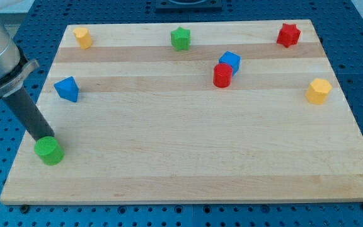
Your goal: Move the green circle to the bottom left side of the board
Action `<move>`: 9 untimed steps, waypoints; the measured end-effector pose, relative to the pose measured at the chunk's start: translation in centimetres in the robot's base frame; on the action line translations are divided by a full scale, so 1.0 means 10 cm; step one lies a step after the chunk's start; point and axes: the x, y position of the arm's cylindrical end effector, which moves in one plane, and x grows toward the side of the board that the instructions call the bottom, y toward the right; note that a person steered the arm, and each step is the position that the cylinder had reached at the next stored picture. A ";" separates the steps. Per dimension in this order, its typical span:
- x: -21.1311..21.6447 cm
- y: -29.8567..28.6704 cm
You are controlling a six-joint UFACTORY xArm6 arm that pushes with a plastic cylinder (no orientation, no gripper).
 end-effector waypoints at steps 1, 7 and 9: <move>0.08 0.00; 0.28 0.00; 0.23 0.00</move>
